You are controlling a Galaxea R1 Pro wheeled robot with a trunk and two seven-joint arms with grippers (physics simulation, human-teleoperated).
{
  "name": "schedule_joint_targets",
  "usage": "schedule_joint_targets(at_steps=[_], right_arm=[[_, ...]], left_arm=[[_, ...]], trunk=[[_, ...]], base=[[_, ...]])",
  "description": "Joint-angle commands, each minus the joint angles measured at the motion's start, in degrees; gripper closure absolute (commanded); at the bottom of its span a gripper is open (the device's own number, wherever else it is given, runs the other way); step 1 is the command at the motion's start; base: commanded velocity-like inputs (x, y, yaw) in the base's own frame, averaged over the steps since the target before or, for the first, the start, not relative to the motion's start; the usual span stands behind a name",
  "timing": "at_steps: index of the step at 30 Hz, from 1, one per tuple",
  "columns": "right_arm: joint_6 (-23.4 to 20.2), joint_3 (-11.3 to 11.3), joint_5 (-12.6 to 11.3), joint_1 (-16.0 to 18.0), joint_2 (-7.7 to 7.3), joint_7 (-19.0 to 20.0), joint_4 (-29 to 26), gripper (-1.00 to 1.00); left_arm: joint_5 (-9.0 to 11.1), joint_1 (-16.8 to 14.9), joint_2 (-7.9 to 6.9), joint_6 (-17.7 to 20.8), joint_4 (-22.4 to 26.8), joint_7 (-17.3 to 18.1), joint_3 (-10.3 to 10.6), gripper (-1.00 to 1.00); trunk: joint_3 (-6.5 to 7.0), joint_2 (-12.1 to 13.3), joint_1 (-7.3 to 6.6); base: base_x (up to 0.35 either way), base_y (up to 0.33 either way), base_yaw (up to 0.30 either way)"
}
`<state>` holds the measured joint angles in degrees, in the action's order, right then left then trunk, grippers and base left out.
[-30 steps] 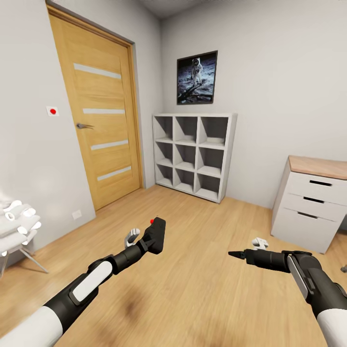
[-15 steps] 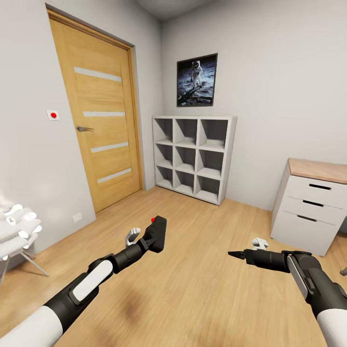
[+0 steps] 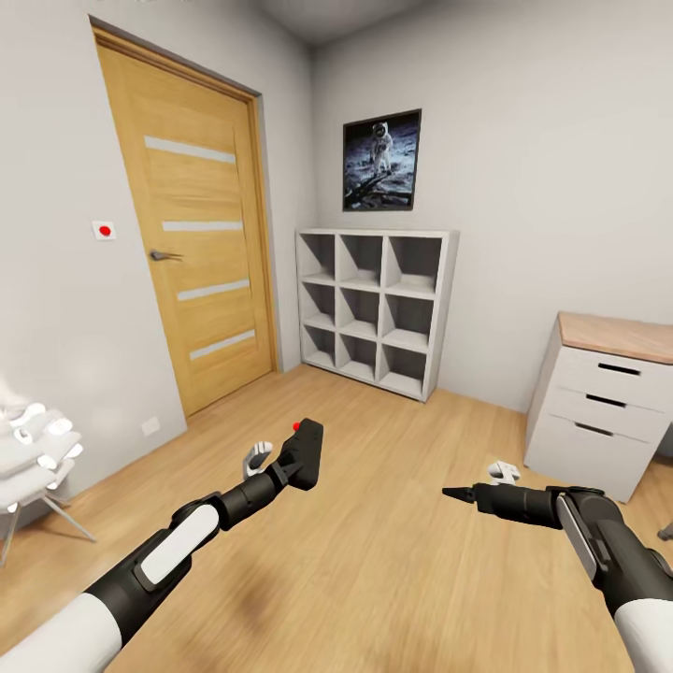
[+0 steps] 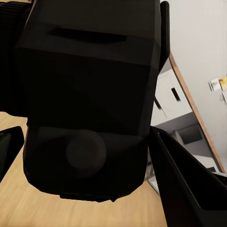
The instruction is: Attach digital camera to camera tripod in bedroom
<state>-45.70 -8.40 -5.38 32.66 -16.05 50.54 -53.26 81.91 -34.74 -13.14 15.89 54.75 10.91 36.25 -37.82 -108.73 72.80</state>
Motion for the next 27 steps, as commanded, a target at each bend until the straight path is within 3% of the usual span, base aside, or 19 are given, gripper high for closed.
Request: schedule_joint_targets(at_steps=[1,27], right_arm=[[-0.4,0.0,-0.4,0.0,-0.01,-0.1,0.0,-1.00],[-0.4,0.0,-0.5,0.0,-0.02,-0.1,0.0,-1.00]], left_arm=[[0.4,-0.1,-0.07,0.1,0.0,0.1,0.1,1.00],[0.5,-0.1,-0.18,0.2,-0.3,0.1,0.0,1.00]], trunk=[[0.12,0.4,-0.23],[4.79,10.8,-5.94]], base=[[0.000,0.000,0.000],[0.000,0.000,0.000]])
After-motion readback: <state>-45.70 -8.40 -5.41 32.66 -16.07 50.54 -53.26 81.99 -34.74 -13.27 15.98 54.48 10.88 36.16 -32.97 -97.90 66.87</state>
